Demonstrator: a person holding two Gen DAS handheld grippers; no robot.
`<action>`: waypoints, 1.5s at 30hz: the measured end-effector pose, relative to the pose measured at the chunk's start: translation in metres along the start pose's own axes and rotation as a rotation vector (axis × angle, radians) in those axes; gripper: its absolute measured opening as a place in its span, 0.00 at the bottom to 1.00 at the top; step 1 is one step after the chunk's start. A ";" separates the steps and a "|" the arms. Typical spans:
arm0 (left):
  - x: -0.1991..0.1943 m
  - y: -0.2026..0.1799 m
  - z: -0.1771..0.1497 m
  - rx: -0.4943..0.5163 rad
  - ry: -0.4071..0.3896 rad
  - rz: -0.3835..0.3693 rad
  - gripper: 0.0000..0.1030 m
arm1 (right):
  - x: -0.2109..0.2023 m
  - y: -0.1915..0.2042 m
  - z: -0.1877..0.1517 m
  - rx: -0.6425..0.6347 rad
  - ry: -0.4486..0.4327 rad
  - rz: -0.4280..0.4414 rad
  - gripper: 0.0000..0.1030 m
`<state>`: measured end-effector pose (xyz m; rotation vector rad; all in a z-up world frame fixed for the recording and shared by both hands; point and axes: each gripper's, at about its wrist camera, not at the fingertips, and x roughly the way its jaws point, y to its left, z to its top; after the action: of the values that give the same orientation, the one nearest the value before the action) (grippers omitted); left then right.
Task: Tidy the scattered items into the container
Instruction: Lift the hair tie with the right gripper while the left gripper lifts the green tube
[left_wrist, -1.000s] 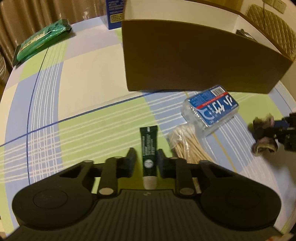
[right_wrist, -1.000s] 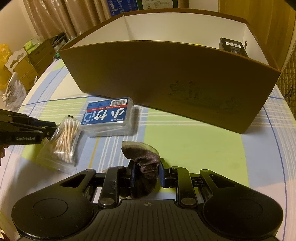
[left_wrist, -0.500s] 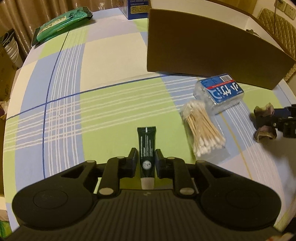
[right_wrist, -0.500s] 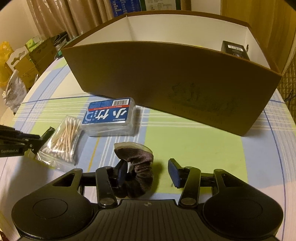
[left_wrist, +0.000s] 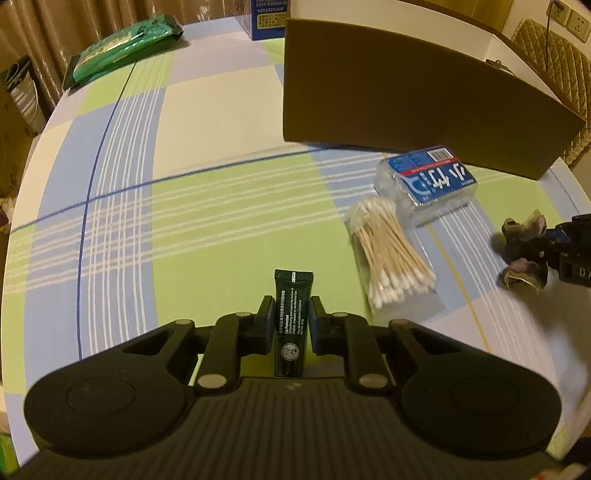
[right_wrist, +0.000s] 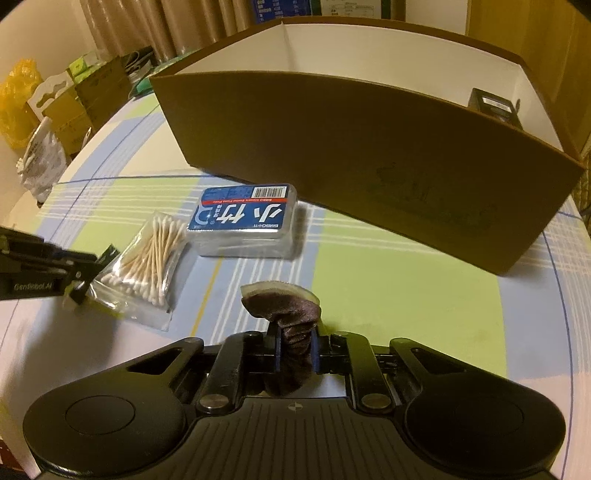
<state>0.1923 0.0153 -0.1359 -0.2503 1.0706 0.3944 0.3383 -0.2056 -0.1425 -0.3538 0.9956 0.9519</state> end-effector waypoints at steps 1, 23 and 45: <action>-0.002 0.001 -0.001 -0.008 0.001 -0.004 0.14 | -0.002 -0.001 0.000 0.002 -0.002 0.001 0.11; -0.054 -0.006 0.011 0.008 -0.139 -0.034 0.05 | -0.026 -0.010 0.004 0.037 -0.052 -0.006 0.11; -0.083 -0.020 0.033 0.045 -0.230 -0.061 0.05 | -0.051 -0.024 0.018 0.064 -0.089 -0.008 0.11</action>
<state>0.1922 -0.0057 -0.0464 -0.1919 0.8435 0.3350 0.3575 -0.2342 -0.0941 -0.2596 0.9400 0.9191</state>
